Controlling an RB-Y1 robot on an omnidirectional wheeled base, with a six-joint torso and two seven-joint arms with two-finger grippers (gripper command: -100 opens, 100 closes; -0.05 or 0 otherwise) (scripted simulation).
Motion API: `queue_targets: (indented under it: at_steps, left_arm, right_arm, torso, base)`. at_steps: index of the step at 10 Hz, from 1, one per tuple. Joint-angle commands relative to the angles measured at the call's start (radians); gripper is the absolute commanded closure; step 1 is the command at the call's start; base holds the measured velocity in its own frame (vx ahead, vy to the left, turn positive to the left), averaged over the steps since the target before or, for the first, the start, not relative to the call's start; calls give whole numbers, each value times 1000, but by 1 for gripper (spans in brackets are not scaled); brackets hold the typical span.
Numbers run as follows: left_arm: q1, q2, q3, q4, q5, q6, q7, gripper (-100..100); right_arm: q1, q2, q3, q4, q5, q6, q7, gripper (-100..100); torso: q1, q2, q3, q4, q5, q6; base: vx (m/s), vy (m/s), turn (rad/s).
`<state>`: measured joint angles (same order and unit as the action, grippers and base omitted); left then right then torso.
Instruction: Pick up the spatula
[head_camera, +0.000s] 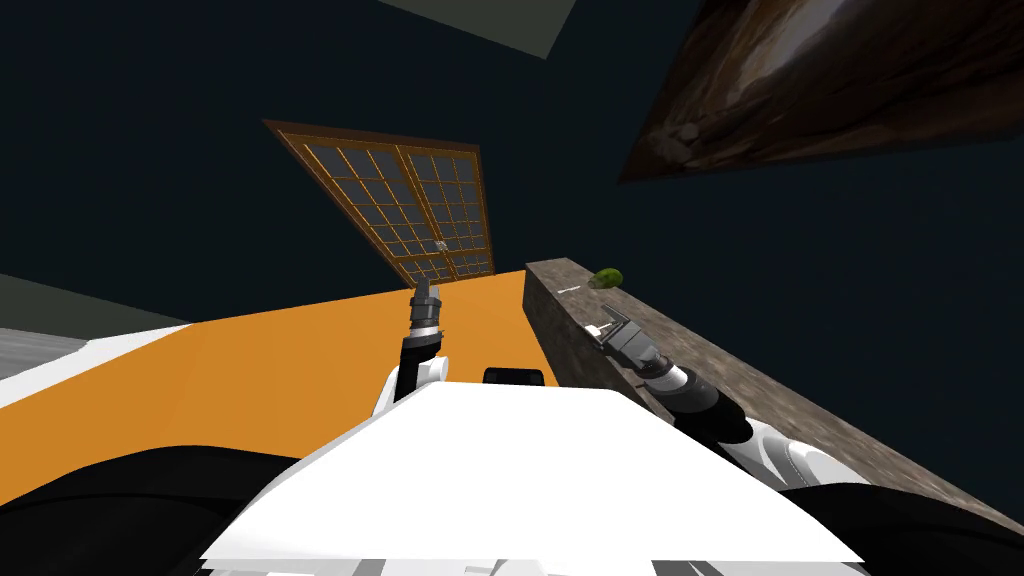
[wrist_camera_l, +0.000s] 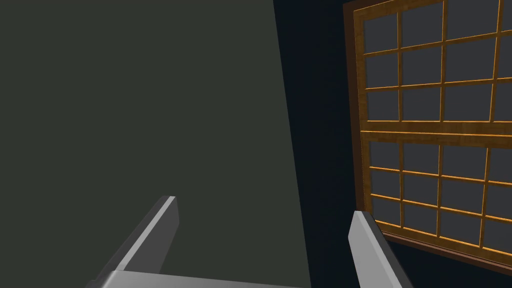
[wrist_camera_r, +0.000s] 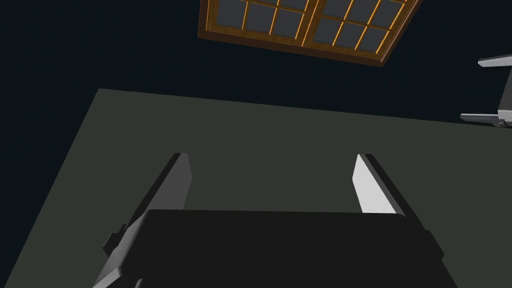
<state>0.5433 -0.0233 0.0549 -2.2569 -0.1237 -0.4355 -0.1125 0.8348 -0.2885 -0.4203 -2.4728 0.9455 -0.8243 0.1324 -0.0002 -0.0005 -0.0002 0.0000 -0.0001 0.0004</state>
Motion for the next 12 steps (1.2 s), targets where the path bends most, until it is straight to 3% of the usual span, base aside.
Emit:
queue_targets:
  at_steps: [1, 3, 4, 5, 8, 10, 11, 12]
  left_arm:
    - [0, 0, 0, 0, 0, 0, 0, 0]
    - [0, 0, 0, 0, 0, 0, 0, 0]
    - [0, 0, 0, 0, 0, 0, 0, 0]
    - [0, 0, 0, 0, 0, 0, 0, 0]
    - [0, 0, 0, 0, 0, 0, 0, 0]
    - [0, 0, 0, 0, 0, 0, 0, 0]
    - [0, 0, 0, 0, 0, 0, 0, 0]
    - [0, 0, 0, 0, 0, 0, 0, 0]
  right_arm:
    - [24, -9, -32, 6, 50, -29, 12, -100]
    - [24, -9, -32, 6, 89, -29, 12, -100]
    - [46, -15, -59, 12, 127, -56, 24, -100]
    - [46, -15, -59, 12, 155, -56, 24, -100]
    - [90, -27, -112, 32, 243, -116, 53, -100]
    - [90, -27, -112, 32, 287, -116, 53, -100]
    - [110, -32, -137, 46, 326, -148, 70, -100]
    - [110, -32, -137, 46, 353, -148, 70, -100]
  torso:
    - [0, 0, 0, 0, 0, 0]
    - [0, 0, 0, 0, 0, 0]
    - [0, 0, 0, 0, 0, 0]
    - [0, 0, 0, 0, 0, -1]
    - [-1, -1, -1, 0, 0, 0]
    - [-1, -1, -1, 0, 0, 0]
    - [-1, -1, 0, 0, 0, 0]
    - [-1, -1, 0, 0, 0, -1]
  base:
    - [13, 5, 188]
    - [9, -1, 44]
    - [10, 2, 196]
    - [13, -5, 120]
    - [23, -9, 181]
    - [18, -11, 37]
    - [19, 0, 230]
    - [23, -14, 127]
